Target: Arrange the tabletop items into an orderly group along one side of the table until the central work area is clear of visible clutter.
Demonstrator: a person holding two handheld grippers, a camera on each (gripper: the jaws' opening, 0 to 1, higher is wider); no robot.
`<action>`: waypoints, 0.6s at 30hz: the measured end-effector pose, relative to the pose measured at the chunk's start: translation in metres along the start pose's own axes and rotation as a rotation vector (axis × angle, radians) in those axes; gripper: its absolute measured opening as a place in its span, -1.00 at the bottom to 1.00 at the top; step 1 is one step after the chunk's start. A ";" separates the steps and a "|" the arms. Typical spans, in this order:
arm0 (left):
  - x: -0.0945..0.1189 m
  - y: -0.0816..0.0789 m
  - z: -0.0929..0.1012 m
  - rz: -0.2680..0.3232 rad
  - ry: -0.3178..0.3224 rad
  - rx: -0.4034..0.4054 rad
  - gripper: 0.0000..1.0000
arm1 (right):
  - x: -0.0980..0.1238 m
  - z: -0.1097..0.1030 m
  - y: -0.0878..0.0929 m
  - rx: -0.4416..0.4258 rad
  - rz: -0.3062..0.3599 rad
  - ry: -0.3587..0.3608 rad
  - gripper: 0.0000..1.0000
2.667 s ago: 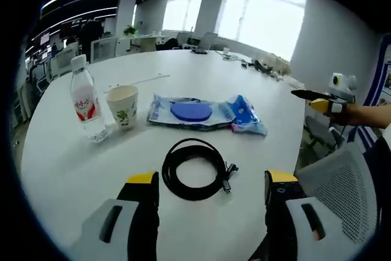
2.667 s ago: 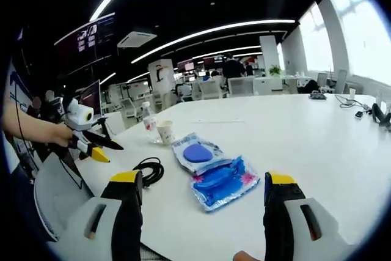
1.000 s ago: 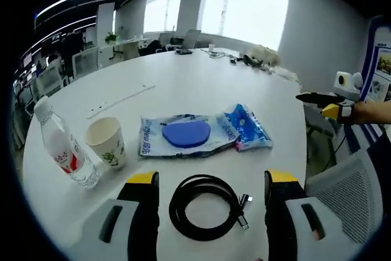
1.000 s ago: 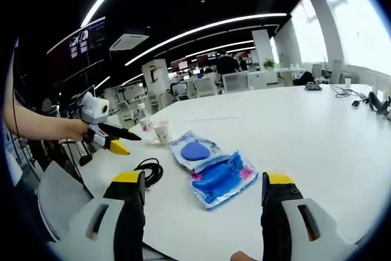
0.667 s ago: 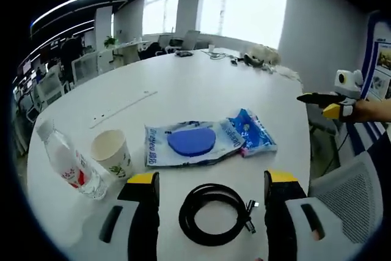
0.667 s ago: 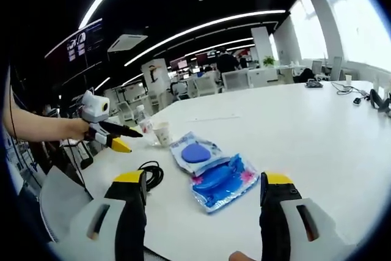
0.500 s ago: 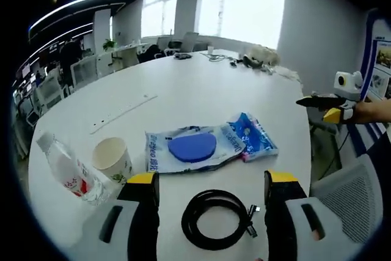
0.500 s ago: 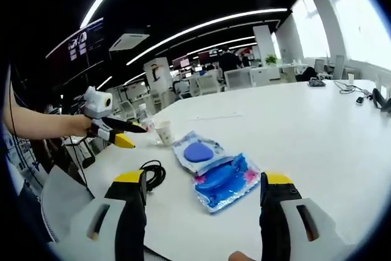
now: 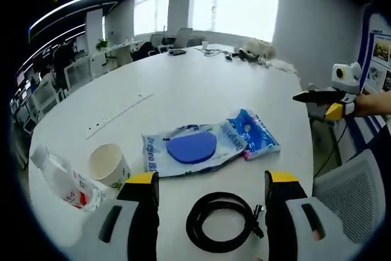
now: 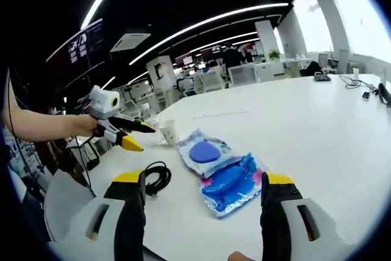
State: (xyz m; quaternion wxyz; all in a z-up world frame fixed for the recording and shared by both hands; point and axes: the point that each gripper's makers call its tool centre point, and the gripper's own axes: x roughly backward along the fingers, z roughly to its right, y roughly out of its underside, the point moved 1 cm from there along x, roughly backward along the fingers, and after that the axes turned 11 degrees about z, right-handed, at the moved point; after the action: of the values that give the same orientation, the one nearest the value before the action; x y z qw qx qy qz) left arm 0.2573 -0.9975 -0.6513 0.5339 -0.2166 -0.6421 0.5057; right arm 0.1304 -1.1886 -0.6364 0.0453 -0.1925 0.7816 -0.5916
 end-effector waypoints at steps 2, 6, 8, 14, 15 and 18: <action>0.000 -0.001 -0.001 0.001 0.004 0.002 0.34 | -0.002 0.001 0.003 -0.009 -0.013 0.000 0.51; -0.001 -0.001 -0.003 0.003 0.000 0.009 0.34 | -0.007 -0.003 0.006 -0.014 -0.024 -0.008 0.51; -0.002 -0.001 -0.004 0.003 0.003 0.012 0.35 | -0.010 -0.005 0.007 -0.011 -0.029 -0.015 0.51; -0.008 0.001 -0.004 -0.006 0.019 0.008 0.36 | -0.017 -0.009 0.008 -0.016 -0.039 -0.023 0.50; -0.010 0.001 -0.005 -0.008 0.022 0.009 0.36 | -0.018 -0.010 0.009 -0.019 -0.040 -0.025 0.50; -0.012 0.002 -0.007 -0.010 0.026 0.011 0.36 | -0.020 -0.010 0.009 -0.035 -0.039 -0.026 0.49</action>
State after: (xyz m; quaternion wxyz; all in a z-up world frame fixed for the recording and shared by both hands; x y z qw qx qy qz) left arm 0.2669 -1.0039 -0.6595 0.5458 -0.2169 -0.6334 0.5039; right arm 0.1436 -1.1701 -0.6453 0.0407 -0.2163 0.7873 -0.5759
